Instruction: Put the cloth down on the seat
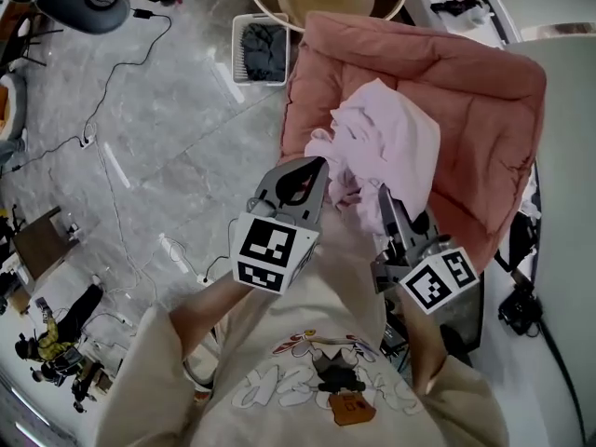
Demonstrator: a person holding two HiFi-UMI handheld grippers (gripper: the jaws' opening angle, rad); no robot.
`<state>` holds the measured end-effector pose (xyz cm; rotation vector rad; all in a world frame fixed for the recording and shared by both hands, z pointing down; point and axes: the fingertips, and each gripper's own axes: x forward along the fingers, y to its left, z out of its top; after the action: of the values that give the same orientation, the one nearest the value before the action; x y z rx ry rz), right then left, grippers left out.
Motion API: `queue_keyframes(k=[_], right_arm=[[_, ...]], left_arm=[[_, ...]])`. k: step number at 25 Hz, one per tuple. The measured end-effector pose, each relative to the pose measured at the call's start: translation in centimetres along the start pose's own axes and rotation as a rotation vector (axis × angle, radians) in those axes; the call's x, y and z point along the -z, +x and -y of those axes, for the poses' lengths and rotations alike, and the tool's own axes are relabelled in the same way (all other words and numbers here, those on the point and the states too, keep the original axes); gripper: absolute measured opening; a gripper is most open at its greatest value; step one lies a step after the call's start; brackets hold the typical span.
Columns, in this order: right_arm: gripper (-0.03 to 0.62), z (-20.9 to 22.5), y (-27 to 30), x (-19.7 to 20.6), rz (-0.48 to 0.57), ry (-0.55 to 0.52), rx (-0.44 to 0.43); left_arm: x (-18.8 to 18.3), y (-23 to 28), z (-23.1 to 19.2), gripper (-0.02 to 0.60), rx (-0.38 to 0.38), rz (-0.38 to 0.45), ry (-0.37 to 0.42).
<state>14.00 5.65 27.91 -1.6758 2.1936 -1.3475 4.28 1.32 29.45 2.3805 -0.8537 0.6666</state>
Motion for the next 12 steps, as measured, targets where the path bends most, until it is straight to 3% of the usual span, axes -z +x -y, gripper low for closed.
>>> queue_keyframes(k=[12], right_arm=[[0.078,2.8,6.5,1.5,-0.226,-0.202,-0.085]], left_arm=[[3.1,3.7,-3.6,0.005,-0.027,-0.03,-0.122]])
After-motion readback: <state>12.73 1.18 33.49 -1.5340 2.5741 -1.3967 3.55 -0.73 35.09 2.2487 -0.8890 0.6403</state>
